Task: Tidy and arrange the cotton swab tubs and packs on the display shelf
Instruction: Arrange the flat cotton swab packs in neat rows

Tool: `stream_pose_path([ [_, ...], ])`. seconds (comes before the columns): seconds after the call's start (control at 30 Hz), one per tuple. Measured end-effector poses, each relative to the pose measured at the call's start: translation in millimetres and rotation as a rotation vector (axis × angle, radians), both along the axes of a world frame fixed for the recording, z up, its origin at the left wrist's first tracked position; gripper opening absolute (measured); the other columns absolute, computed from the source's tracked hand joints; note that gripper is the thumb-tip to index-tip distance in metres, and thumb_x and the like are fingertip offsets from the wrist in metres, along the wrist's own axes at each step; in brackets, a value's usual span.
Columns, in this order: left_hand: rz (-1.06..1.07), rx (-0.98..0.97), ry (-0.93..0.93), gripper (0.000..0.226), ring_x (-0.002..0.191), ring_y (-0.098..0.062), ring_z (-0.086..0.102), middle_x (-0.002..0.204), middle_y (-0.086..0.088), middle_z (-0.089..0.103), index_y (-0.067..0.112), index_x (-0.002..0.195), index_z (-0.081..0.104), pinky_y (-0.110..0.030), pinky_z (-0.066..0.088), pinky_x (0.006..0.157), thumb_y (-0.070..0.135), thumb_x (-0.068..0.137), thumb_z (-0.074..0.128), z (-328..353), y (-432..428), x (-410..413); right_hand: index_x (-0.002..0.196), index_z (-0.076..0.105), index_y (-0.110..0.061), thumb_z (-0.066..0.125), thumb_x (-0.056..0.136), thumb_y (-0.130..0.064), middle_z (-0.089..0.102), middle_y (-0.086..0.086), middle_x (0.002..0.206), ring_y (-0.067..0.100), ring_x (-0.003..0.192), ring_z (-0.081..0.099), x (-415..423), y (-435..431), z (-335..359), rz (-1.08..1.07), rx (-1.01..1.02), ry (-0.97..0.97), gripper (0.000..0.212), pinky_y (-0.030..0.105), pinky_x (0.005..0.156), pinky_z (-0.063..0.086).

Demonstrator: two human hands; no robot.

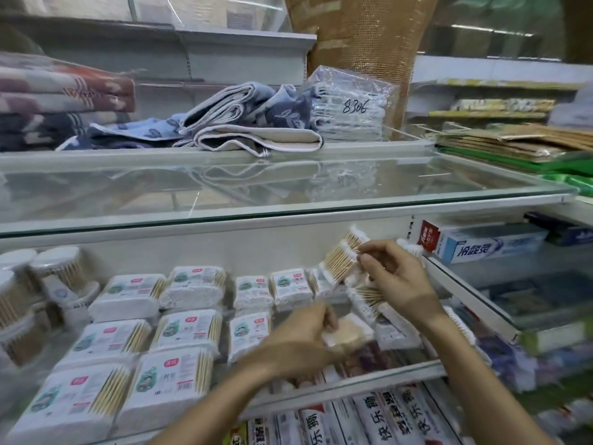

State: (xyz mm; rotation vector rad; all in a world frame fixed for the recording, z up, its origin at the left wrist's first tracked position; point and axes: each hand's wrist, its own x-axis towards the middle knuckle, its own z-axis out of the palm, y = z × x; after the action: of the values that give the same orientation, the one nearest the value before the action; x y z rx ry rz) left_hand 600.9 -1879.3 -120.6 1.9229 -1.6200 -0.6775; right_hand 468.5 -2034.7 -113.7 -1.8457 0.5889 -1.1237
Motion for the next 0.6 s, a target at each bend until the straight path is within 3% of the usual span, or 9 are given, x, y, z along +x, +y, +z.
stream_pose_path([
  [0.03,0.022,-0.009,0.127,0.043,0.087,-0.014,0.065,0.102,0.005,0.066,0.028,0.102,0.054,-0.029,0.054,0.072,0.061,0.076,0.066,3.7,2.0,8.1,0.108,0.069,-0.022,0.066,0.094,-0.017,0.072,0.003,0.105,0.024,0.105,0.067,0.6,1.4,0.6,0.035,0.018,-0.022,0.015,0.038,0.091,0.055],
  [0.1,0.119,-0.071,0.454,0.038,0.098,-0.025,0.069,0.107,-0.007,0.072,0.020,0.102,0.061,-0.037,0.056,0.089,0.048,0.078,0.070,8.3,3.9,25.8,0.111,0.068,-0.021,0.067,0.092,-0.024,0.072,0.001,0.110,0.020,0.108,0.066,3.4,7.5,3.4,0.094,0.052,-0.045,0.019,0.038,0.092,0.056],
  [0.17,0.209,-0.144,0.905,0.028,0.109,-0.039,0.066,0.115,-0.026,0.069,0.005,0.111,0.062,-0.045,0.050,0.101,0.024,0.090,0.066,13.2,4.8,40.0,0.118,0.066,-0.022,0.070,0.086,-0.033,0.068,-0.002,0.116,0.017,0.108,0.065,8.1,14.9,6.2,0.161,0.055,-0.017,0.034,0.033,0.090,0.057],
  [0.27,0.152,-0.215,1.392,0.041,0.120,-0.048,0.058,0.123,-0.034,0.063,-0.008,0.128,0.053,-0.052,0.046,0.107,0.015,0.094,0.052,22.8,12.7,50.3,0.133,0.053,-0.039,0.082,0.077,-0.044,0.056,-0.018,0.130,0.006,0.113,0.057,18.5,22.7,5.2,0.265,-0.063,0.171,0.064,0.027,0.092,0.053],
  [0.4,0.084,-0.288,1.547,0.050,0.118,-0.051,0.058,0.125,-0.038,0.059,-0.014,0.130,0.051,-0.052,0.052,0.099,0.013,0.088,0.051,27.9,20.8,54.1,0.148,0.036,-0.034,0.082,0.072,-0.053,0.042,-0.021,0.143,-0.002,0.131,0.042,36.3,32.2,0.6,0.296,-0.346,0.279,0.091,0.016,0.101,0.042],
  [0.5,0.112,-0.286,1.530,0.051,0.124,-0.050,0.055,0.127,-0.036,0.059,-0.013,0.129,0.054,-0.050,0.053,0.098,0.014,0.086,0.052,27.2,23.7,56.2,0.148,0.037,-0.031,0.083,0.074,-0.049,0.043,-0.015,0.145,0.004,0.134,0.042,45.5,34.9,-1.1,0.292,-0.391,0.227,0.088,0.017,0.102,0.042],
  [0.6,0.128,-0.288,1.509,0.045,0.121,-0.045,0.058,0.127,-0.033,0.061,-0.010,0.126,0.058,-0.046,0.056,0.092,0.014,0.089,0.050,29.2,28.3,56.8,0.146,0.037,-0.035,0.083,0.076,-0.044,0.043,-0.017,0.142,-0.003,0.133,0.039,50.0,36.8,0.0,0.276,-0.404,0.225,0.084,0.010,0.102,0.037],
])
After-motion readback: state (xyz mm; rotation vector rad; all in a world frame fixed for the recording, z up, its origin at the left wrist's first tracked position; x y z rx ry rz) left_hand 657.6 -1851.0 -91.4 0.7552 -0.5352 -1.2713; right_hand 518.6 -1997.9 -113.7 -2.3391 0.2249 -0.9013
